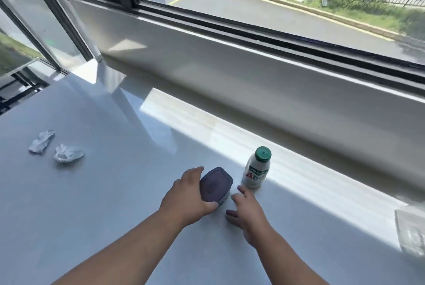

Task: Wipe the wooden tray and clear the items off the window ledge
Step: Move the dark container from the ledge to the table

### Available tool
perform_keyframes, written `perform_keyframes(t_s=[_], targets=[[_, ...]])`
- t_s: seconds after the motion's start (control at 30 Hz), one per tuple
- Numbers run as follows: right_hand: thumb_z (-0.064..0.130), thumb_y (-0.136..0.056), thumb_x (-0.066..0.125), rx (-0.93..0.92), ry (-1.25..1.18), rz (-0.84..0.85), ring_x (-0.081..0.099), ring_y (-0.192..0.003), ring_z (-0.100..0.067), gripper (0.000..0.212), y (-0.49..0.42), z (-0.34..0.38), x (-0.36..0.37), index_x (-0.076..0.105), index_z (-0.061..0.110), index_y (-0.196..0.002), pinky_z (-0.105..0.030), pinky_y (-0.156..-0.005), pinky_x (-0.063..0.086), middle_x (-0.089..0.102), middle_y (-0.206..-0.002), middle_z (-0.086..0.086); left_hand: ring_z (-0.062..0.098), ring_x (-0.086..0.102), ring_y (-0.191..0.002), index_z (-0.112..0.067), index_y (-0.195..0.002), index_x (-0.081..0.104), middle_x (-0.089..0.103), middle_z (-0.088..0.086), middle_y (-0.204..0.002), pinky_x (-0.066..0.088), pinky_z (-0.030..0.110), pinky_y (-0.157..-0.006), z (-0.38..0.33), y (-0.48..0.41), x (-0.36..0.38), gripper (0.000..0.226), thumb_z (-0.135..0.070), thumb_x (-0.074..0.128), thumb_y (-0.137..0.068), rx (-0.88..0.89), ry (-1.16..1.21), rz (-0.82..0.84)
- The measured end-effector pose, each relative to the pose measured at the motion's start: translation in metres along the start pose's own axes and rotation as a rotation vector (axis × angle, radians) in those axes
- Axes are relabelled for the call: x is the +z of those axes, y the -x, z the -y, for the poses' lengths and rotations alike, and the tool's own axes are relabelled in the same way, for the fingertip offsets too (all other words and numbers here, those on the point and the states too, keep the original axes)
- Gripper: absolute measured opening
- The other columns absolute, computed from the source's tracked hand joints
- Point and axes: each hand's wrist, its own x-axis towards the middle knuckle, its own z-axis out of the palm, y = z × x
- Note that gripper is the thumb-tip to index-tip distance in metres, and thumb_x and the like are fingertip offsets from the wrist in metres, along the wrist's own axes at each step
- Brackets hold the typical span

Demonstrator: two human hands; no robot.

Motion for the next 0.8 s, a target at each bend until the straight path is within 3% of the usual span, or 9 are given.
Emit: perform_keyframes(t_s=[0.1, 0.17, 0.27, 0.33, 0.43, 0.53, 0.67, 0.8], targets=[[0.016, -0.102, 0.052, 0.028, -0.075, 0.06, 0.075, -0.09, -0.031, 0.051, -0.009, -0.002, 0.009, 0.046, 0.03, -0.15, -0.038, -0.075, 0.063, 0.058, -0.141, 0.006, 0.022, 0.053, -0.136, -0.031, -0.164, 0.022, 0.044, -0.005, -0.158, 0.05, 0.038, -0.104, -0.005, -0.021, 0.009, 0.116, -0.061, 0.078, -0.067, -0.015, -0.006, 0.094], [0.015, -0.097, 0.053, 0.04, -0.121, 0.068, 0.071, -0.076, -0.028, 0.051, -0.012, 0.003, 0.015, 0.05, 0.034, -0.144, -0.037, -0.068, 0.057, 0.072, -0.131, -0.005, 0.019, 0.062, -0.122, -0.033, -0.157, 0.033, 0.058, -0.007, -0.143, 0.055, 0.036, -0.097, -0.008, -0.033, 0.012, 0.106, -0.057, 0.077, -0.064, -0.022, 0.003, 0.151], [0.012, -0.094, 0.052, 0.048, -0.157, 0.056, 0.065, -0.069, -0.027, 0.047, -0.014, 0.013, 0.031, 0.056, 0.038, -0.133, -0.038, -0.069, 0.055, 0.083, -0.104, -0.011, 0.014, 0.069, -0.093, -0.035, -0.129, 0.05, 0.068, -0.014, -0.108, 0.06, 0.035, -0.078, -0.004, -0.04, 0.005, 0.073, -0.052, 0.074, -0.062, -0.039, 0.037, 0.152], [0.013, -0.093, 0.053, 0.037, -0.147, 0.087, 0.068, -0.074, -0.027, 0.048, -0.014, 0.021, 0.05, 0.055, 0.038, -0.134, -0.04, -0.076, 0.061, 0.083, -0.099, -0.01, 0.012, 0.069, -0.088, -0.037, -0.119, 0.051, 0.068, -0.015, -0.1, 0.06, 0.034, -0.074, 0.011, -0.038, -0.008, 0.063, -0.053, 0.073, -0.062, -0.075, 0.075, 0.115], [0.014, -0.095, 0.051, 0.011, -0.092, 0.172, 0.081, -0.09, -0.03, 0.05, -0.011, 0.04, 0.097, 0.05, 0.04, -0.138, -0.044, -0.092, 0.063, 0.083, -0.104, 0.001, 0.008, 0.068, -0.088, -0.04, -0.116, 0.052, 0.069, -0.017, -0.098, 0.06, 0.035, -0.076, 0.052, -0.029, -0.049, 0.06, -0.055, 0.074, -0.062, -0.159, 0.157, 0.026], [0.016, -0.097, 0.056, -0.023, -0.028, 0.282, 0.082, -0.089, -0.027, 0.05, 0.004, 0.058, 0.177, 0.047, 0.045, -0.137, -0.042, -0.091, 0.062, 0.069, -0.113, 0.012, 0.013, 0.069, -0.092, -0.035, -0.121, 0.053, 0.069, -0.015, -0.103, 0.059, 0.035, -0.078, 0.116, -0.004, -0.105, 0.066, -0.056, 0.075, -0.062, -0.279, 0.232, -0.095], [0.019, -0.099, 0.058, -0.052, 0.129, 0.463, 0.081, -0.096, -0.029, 0.051, 0.042, 0.051, 0.302, 0.048, 0.039, -0.145, -0.041, -0.091, 0.062, 0.067, -0.113, 0.014, 0.015, 0.068, -0.092, -0.032, -0.123, 0.052, 0.068, -0.013, -0.101, 0.059, 0.034, -0.074, 0.217, 0.056, -0.165, 0.068, -0.05, 0.078, -0.063, -0.443, 0.329, -0.244], [0.018, -0.099, 0.059, -0.014, 0.297, 0.608, 0.08, -0.098, -0.034, 0.054, 0.099, -0.003, 0.431, 0.047, 0.032, -0.15, -0.044, -0.095, 0.062, 0.065, -0.118, 0.009, 0.017, 0.067, -0.095, -0.03, -0.126, 0.05, 0.068, -0.011, -0.106, 0.057, 0.033, -0.076, 0.337, 0.147, -0.193, 0.07, -0.053, 0.078, -0.066, -0.614, 0.41, -0.362]])
